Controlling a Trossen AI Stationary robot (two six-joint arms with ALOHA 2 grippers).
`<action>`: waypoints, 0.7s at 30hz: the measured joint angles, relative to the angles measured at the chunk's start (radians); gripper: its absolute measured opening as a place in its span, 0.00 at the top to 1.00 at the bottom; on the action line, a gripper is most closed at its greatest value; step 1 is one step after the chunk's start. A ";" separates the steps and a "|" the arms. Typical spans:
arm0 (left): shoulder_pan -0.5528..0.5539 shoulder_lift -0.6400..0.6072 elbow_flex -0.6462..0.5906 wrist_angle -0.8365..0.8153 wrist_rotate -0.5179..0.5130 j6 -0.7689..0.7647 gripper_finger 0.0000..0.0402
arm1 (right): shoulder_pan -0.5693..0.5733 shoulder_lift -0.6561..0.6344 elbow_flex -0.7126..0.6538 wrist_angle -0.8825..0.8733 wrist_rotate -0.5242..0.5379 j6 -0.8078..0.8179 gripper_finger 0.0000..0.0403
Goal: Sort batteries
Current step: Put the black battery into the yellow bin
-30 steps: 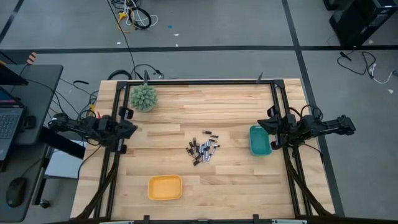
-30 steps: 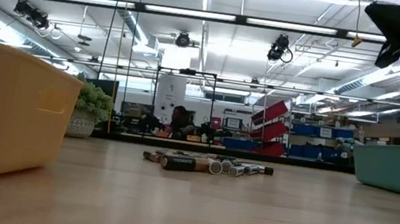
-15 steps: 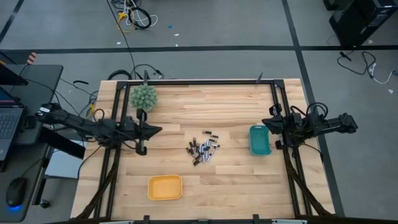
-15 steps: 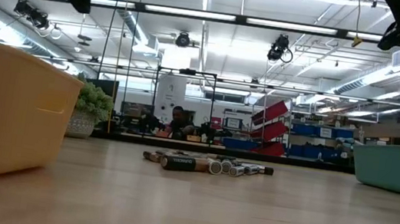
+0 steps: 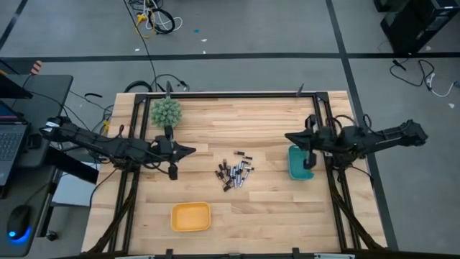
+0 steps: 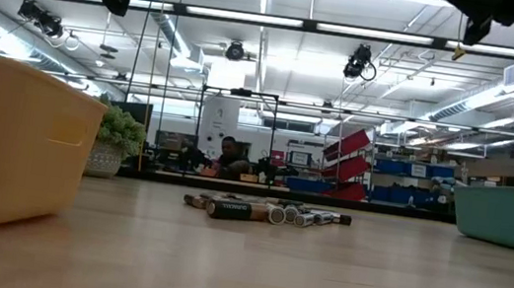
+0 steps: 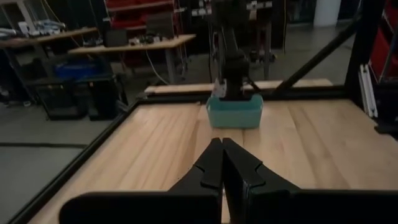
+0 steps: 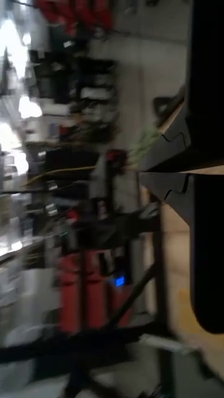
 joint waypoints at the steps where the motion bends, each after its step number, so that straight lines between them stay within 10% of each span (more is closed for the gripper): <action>1: 0.000 0.000 0.000 -0.005 0.000 -0.001 0.99 | 0.000 0.030 0.026 -0.031 0.004 0.001 1.00; 21: 0.000 0.254 0.001 0.067 0.047 -0.002 0.99 | 0.008 0.317 0.226 -0.311 -0.002 0.103 1.00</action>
